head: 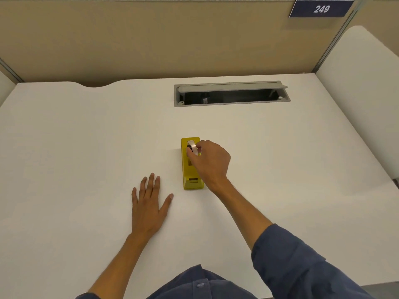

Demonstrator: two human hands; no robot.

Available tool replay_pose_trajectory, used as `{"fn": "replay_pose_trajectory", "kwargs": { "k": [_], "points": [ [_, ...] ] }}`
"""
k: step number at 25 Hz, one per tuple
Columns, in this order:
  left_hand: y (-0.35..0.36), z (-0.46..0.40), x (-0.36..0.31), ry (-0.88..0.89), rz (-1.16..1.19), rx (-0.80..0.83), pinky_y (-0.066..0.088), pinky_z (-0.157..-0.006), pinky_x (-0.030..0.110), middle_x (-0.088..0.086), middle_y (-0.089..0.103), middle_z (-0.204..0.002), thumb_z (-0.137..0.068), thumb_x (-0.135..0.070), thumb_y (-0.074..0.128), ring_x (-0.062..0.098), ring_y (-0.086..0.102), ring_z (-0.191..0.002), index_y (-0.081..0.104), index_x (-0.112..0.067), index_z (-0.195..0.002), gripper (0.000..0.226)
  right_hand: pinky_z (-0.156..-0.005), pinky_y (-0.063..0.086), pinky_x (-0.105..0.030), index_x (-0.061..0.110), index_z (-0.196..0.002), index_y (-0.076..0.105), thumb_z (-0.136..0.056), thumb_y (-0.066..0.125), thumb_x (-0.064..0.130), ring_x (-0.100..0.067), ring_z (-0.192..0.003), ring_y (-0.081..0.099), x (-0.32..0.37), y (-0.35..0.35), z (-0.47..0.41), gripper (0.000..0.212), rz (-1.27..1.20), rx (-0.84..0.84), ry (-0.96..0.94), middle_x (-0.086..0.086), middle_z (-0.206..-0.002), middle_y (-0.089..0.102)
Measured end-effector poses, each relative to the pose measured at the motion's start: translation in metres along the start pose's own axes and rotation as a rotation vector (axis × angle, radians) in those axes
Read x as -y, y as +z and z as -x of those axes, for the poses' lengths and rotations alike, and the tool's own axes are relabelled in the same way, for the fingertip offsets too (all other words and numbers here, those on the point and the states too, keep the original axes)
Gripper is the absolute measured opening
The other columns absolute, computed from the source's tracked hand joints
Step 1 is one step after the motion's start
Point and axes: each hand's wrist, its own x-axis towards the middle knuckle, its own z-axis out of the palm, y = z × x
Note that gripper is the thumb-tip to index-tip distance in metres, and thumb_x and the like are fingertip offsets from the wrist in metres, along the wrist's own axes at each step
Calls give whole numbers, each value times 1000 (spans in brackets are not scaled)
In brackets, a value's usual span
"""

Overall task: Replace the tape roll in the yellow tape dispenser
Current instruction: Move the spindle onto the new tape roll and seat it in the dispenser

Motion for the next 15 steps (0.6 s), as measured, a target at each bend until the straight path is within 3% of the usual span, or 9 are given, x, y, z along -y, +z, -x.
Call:
{"fn": "replay_pose_trajectory", "kwargs": {
  "k": [9,15],
  "points": [
    [2,-2,2,1,-13,-15,1,-120,44,0,12,-161,-88,-65,14,18,3,-149,14,-21,-151,77,-58,43,-32,19,-78,67,-89,53,49,-23,-66,60,5,19,-4,35,82,-24,27,2,-74,67],
    [1,-2,1,-5,-11,-17,3,-121,46,1,12,-161,-87,-66,13,18,4,-149,14,-21,-151,78,-60,49,-33,20,-82,68,-89,53,51,-20,-67,61,3,23,-1,35,77,-35,64,3,-76,69]
  ]
}}
